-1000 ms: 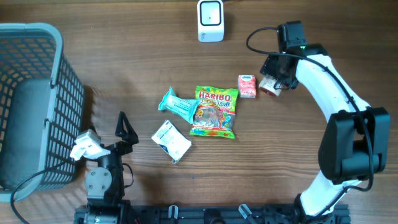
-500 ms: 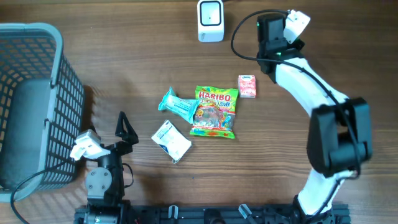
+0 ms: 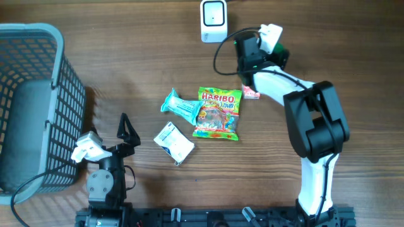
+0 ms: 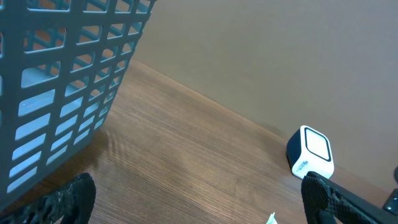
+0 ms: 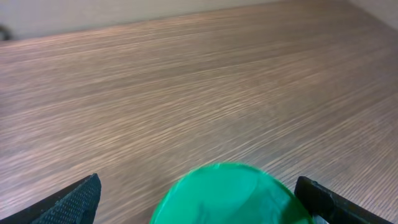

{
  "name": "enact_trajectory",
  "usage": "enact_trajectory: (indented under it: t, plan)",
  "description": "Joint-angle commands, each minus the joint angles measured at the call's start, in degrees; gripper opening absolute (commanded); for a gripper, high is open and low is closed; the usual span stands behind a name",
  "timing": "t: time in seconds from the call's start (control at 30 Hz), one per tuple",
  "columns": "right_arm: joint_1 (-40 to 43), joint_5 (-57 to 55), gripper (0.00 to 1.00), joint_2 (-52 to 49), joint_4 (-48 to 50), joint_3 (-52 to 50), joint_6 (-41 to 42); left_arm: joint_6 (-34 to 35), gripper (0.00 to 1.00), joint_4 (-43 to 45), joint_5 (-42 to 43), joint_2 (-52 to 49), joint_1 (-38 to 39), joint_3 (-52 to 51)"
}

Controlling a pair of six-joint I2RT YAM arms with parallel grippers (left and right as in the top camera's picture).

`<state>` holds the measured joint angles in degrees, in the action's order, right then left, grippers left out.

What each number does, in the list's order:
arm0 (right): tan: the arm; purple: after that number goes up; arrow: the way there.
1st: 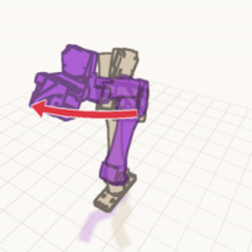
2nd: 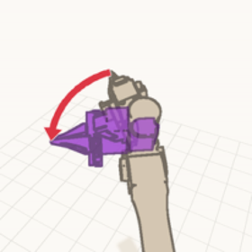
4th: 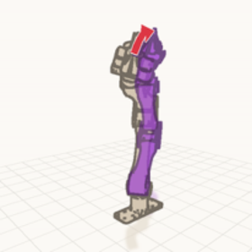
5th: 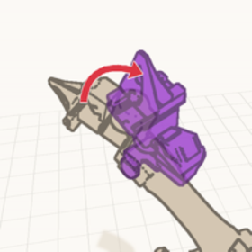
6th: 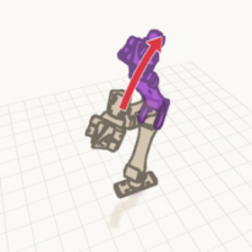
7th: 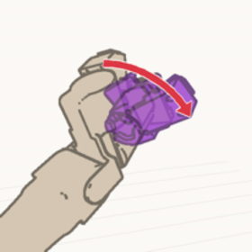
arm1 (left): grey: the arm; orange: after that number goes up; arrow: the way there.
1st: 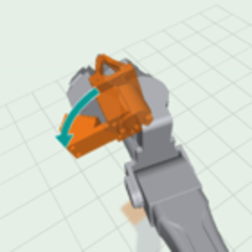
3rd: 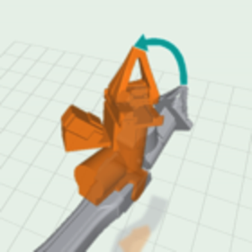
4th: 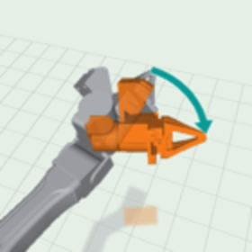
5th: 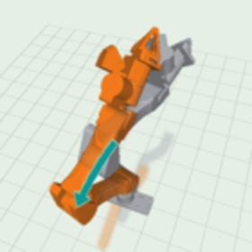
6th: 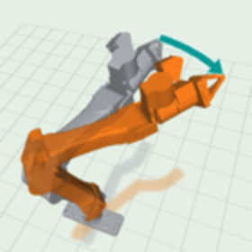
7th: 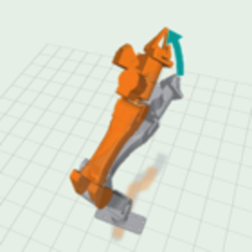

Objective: Scan the item barcode
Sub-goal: 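Carry the canister toward the white barcode scanner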

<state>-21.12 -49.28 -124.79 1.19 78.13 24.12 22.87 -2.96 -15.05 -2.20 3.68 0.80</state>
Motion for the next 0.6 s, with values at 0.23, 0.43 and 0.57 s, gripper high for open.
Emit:
enact_trajectory:
  t: [0.23, 0.43, 0.57]
  plan:
    - [-0.3, 33.4, 1.0, 35.3, -33.8, 0.4, 7.8, 0.3, 1.0, 0.2, 0.3, 0.3, -0.3, -0.5]
    - [9.9, 51.1, 0.99, 28.9, -57.6, 15.7, 15.3, 0.3, 1.0, 0.2, 0.3, 0.3, -0.3, -0.5]
    - [10.2, 49.4, 0.99, 8.7, -76.7, 45.3, 13.1, 0.3, 1.0, 0.2, 0.3, 0.3, -0.3, -0.5]
